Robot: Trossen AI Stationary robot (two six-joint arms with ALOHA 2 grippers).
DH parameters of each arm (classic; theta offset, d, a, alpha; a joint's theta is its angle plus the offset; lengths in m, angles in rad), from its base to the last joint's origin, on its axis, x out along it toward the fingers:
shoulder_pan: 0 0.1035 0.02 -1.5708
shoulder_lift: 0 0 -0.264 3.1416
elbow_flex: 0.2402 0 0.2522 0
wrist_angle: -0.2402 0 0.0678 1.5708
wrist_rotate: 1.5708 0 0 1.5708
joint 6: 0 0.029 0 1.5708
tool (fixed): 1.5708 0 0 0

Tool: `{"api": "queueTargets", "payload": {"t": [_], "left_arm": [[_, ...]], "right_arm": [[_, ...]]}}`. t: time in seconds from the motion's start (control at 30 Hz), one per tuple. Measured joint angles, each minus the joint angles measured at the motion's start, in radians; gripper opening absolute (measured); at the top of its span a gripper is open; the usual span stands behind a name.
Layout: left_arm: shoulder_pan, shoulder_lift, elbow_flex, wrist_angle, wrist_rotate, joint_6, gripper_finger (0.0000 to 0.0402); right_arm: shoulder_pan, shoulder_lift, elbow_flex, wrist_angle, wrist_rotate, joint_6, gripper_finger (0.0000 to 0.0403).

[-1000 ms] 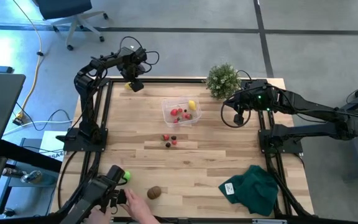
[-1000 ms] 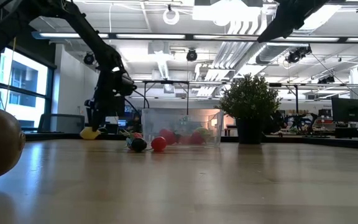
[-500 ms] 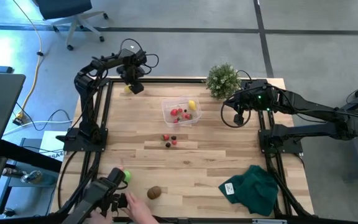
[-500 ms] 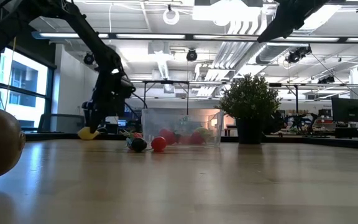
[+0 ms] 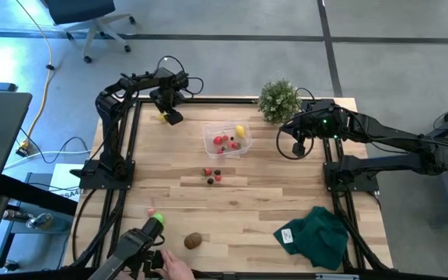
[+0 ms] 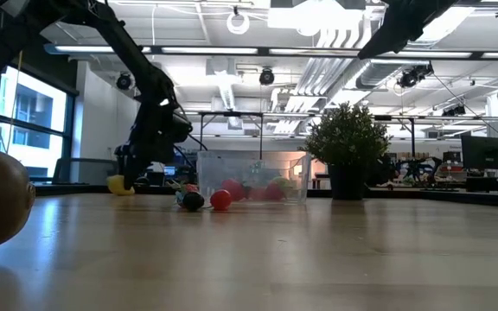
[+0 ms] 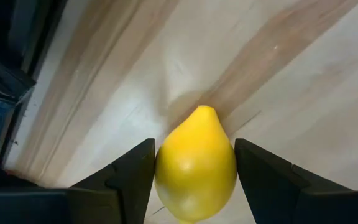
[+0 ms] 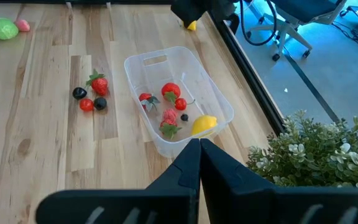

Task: Pick and placing Produce into tupperware
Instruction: Put the yellow lemon into the transparent bin

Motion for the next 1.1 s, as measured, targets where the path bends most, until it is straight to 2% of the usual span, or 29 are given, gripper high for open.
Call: {"api": "queueTargets", "payload": {"t": [0.37, 0.87, 1.1], "left_arm": [[0.000, 0.000, -0.001, -0.061, 0.003, 0.005, 0.0207], [0.000, 0.000, -0.001, -0.040, 0.015, 0.051, 0.0207], [0.001, 0.000, -0.046, 0.001, 0.056, 0.053, 0.0207]], "right_arm": [[0.000, 0.000, 0.000, 0.000, 0.000, 0.000, 0.0000], [0.000, 0.000, 0.000, 0.000, 0.000, 0.000, 0.0000], [0.000, 0.000, 0.000, 0.000, 0.000, 0.000, 0.0000]]}}
